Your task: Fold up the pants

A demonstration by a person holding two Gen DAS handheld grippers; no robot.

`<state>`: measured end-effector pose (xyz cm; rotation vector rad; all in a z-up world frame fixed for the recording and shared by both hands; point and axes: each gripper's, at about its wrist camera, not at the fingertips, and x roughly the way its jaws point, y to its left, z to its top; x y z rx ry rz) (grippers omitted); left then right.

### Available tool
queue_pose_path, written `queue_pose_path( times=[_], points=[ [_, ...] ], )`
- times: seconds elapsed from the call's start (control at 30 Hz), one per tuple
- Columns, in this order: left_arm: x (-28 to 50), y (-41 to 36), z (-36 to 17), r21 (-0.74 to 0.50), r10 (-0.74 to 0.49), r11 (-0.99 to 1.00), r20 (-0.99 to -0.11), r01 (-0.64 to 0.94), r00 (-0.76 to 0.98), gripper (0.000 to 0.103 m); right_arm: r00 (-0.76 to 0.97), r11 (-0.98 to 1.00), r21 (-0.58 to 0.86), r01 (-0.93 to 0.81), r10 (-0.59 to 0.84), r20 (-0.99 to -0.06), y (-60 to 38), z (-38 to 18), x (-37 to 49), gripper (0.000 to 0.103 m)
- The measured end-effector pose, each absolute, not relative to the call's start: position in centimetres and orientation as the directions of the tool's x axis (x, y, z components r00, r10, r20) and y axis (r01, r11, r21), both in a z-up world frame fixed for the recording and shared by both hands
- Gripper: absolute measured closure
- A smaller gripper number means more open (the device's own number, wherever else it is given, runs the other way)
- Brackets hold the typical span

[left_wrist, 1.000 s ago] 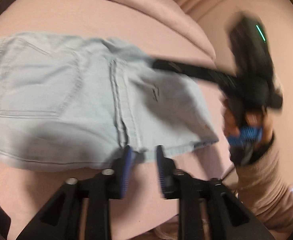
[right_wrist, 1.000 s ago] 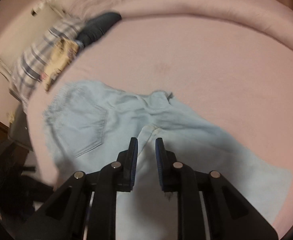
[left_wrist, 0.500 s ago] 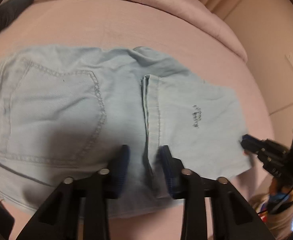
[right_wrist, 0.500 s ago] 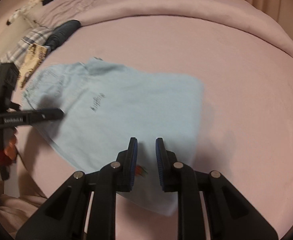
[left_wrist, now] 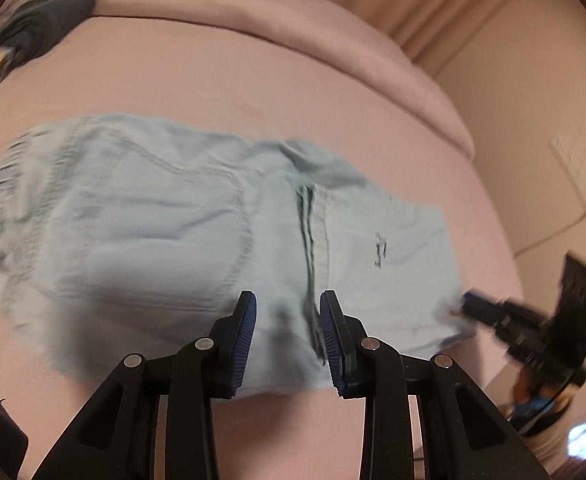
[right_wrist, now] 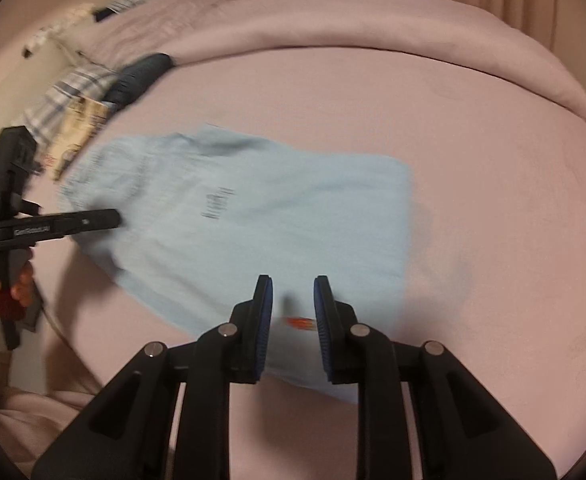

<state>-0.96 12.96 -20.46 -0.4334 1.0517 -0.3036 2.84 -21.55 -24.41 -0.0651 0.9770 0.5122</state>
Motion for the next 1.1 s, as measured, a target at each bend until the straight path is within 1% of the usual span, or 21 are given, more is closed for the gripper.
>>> queue_pose_path(
  times=[0.07, 0.2, 0.27, 0.3, 0.4, 0.47, 0.5, 0.53, 0.63, 0.77, 1.03, 1.07, 1.1],
  points=[
    [-2.1, 14.7, -19.9, -0.493, -0.433, 0.87, -0.757, 0.008, 0.49, 0.072, 0.42, 0.845, 0.209, -0.493, 0.441, -0.793, -19.4, -24.7, 2.4, 0.08],
    [-3.6, 16.9, -18.8, -0.511, -0.415, 0.859, -0.737, -0.038, 0.534, 0.072, 0.388, 0.772, 0.195, -0.605, 0.499, -0.774, -13.2, -24.9, 1.6, 0.081],
    [-4.1, 17.8, -18.9, -0.522, -0.409, 0.851, -0.731, -0.061, 0.546, 0.072, 0.384, 0.733, 0.18, -0.656, 0.529, -0.757, -10.4, -24.7, 1.3, 0.084],
    [-4.7, 19.0, -18.9, -0.528, -0.405, 0.845, -0.729, -0.078, 0.553, 0.072, 0.38, 0.718, 0.171, -0.675, 0.537, -0.753, -9.0, -24.8, 1.2, 0.084],
    [-5.5, 20.9, -18.8, -0.52, -0.372, 0.846, -0.737, -0.121, 0.565, 0.072, 0.317, 0.682, 0.171, -0.711, 0.529, -0.787, -5.3, -26.8, 1.6, 0.085],
    [-6.2, 21.7, -18.9, -0.496, -0.333, 0.855, -0.751, -0.153, 0.571, 0.072, 0.31, 0.691, 0.108, -0.714, 0.451, -0.837, -3.6, -29.4, 1.6, 0.083],
    [-6.5, 22.1, -18.9, -0.483, -0.316, 0.86, -0.756, -0.164, 0.573, 0.072, 0.347, 0.687, 0.078, -0.723, 0.459, -0.818, -3.3, -29.3, 1.3, 0.081],
    [-6.6, 22.0, -19.0, -0.476, -0.305, 0.863, -0.759, -0.17, 0.575, 0.072, 0.346, 0.676, 0.071, -0.733, 0.462, -0.817, -3.1, -29.0, 1.0, 0.08],
    [-7.4, 22.8, -19.0, -0.431, -0.246, 0.879, -0.777, -0.203, 0.58, 0.071, 0.31, 0.664, 0.115, -0.738, 0.486, -0.817, -3.2, -27.8, 1.2, 0.08],
    [-7.8, 23.4, -19.0, -0.389, -0.19, 0.89, -0.791, -0.239, 0.582, 0.062, 0.312, 0.66, 0.15, -0.736, 0.528, -0.79, -3.7, -26.1, 0.8, 0.08],
    [-7.6, 24.5, -19.8, -0.385, -0.18, 0.884, -0.802, -0.263, 0.57, 0.061, 0.341, 0.671, 0.175, -0.721, 0.563, -0.753, -3.5, -24.4, 0.3, 0.079],
    [-7.4, 24.8, -20.1, -0.401, -0.191, 0.875, -0.801, -0.272, 0.567, 0.055, 0.342, 0.673, 0.178, -0.718, 0.563, -0.752, -3.5, -24.3, 0.4, 0.079],
    [-7.5, 25.2, -20.2, -0.415, -0.202, 0.867, -0.799, -0.276, 0.567, 0.045, 0.339, 0.675, 0.186, -0.714, 0.566, -0.752, -3.4, -24.2, 0.6, 0.079]
  ],
)
